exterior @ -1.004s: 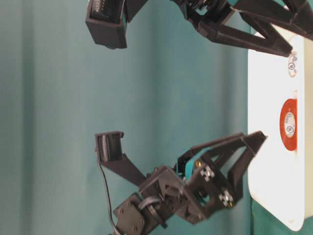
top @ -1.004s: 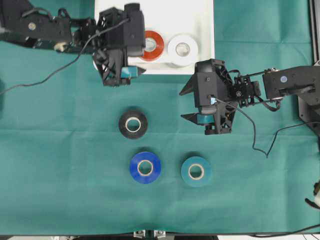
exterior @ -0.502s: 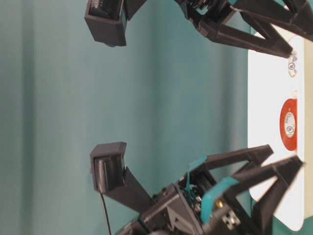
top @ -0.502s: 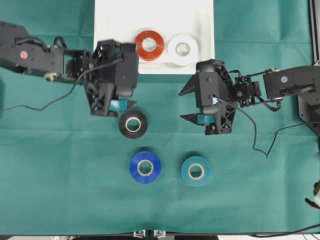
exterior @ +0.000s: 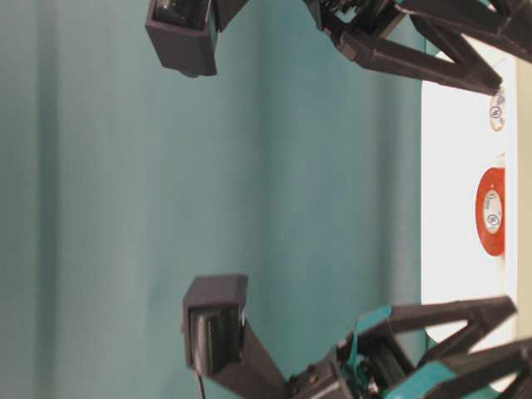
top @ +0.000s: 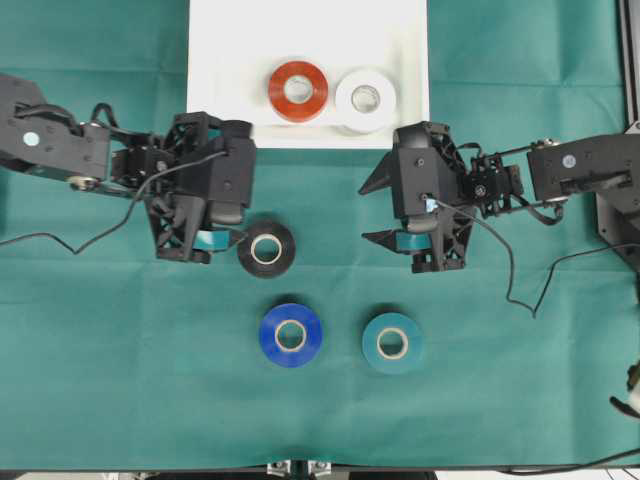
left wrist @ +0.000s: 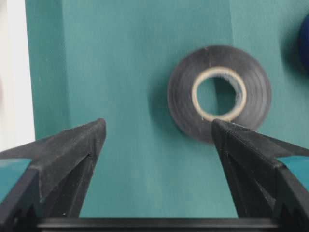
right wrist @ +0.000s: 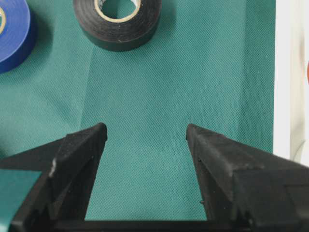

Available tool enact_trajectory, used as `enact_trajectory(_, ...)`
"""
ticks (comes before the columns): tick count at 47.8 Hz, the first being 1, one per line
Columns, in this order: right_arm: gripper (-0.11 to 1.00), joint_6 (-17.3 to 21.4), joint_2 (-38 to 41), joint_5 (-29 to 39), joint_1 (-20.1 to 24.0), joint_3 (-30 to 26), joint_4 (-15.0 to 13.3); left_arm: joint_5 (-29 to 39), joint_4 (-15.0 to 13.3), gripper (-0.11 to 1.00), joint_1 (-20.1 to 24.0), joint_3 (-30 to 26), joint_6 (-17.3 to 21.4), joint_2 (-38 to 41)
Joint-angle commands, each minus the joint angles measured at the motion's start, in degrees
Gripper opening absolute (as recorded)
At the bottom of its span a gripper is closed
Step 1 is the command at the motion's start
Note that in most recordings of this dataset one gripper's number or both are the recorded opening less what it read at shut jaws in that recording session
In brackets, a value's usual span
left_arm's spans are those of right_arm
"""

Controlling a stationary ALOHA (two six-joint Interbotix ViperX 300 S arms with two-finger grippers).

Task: Put the tape alternately from left to right into the white case.
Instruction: 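Release the red roll and pull the left gripper back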

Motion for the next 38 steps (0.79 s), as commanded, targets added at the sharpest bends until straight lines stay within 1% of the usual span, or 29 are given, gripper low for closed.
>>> enact_trajectory(1,0.74,0.1,-0.4,-0.7,0.2,-0.4,0.0,-0.4,-0.1,0.69,-0.3,0.7,-0.2,-3.1)
enact_trajectory(13,0.74,0.1,-0.5,-2.6,0.2,0.4,0.0,-2.1,-0.1,0.69,-0.3,3.3,-0.2,-4.9)
enact_trajectory(31,0.74,0.2,-0.5,-3.6,0.2,0.5,0.0,-2.9,-0.1,0.69,-0.3,3.3,-0.1,-4.8)
enact_trajectory(38,0.74,0.2,-0.4,-3.6,1.4,0.3,0.0,-2.9,-0.2,0.69,-0.3,3.4,-0.1,-4.9)
